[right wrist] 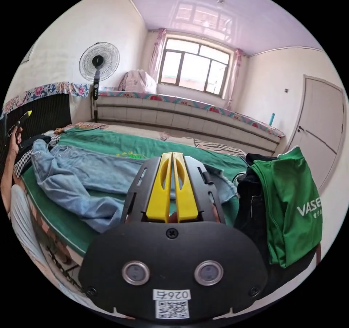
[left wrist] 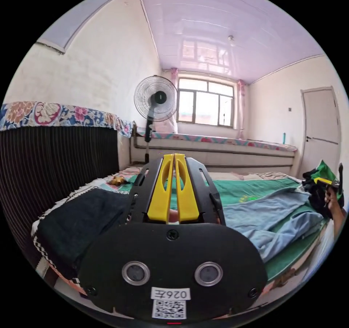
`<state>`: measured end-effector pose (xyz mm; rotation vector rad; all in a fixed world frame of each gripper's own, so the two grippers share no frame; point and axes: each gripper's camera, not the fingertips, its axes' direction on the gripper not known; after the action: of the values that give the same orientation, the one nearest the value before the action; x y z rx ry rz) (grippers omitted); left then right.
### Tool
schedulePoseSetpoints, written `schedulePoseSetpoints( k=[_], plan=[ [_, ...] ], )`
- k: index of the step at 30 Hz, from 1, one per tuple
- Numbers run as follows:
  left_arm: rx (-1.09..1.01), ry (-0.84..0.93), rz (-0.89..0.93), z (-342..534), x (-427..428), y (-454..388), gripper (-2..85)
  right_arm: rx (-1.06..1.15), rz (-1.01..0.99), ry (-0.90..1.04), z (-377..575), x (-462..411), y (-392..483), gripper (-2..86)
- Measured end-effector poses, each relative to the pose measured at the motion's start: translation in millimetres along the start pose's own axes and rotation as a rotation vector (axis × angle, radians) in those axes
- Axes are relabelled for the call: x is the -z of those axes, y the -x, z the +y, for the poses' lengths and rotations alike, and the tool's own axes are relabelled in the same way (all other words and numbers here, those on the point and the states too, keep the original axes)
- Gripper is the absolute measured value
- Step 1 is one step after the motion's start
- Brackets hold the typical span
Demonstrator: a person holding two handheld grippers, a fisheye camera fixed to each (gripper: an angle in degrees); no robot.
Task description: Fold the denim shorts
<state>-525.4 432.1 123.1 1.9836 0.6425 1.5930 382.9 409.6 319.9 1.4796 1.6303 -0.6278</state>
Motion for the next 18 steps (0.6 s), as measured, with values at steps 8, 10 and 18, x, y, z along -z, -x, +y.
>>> schedulePoseSetpoints(
  k=[8, 10, 18],
  plan=[
    [-0.035, 0.406, -0.046, 44, -34, 24, 7.6, 0.03, -0.163, 0.259, 87, 4, -29, -1.0],
    [0.028, 0.469, -0.03, 52, -44, 38, 10.3, 0.031, -0.146, 0.368, 107, -14, -42, 0.4],
    [0.322, 0.46, 0.107, 56, -46, 97, 16.2, -0.027, -0.295, 0.642, 135, -79, -91, 5.9]
  ],
)
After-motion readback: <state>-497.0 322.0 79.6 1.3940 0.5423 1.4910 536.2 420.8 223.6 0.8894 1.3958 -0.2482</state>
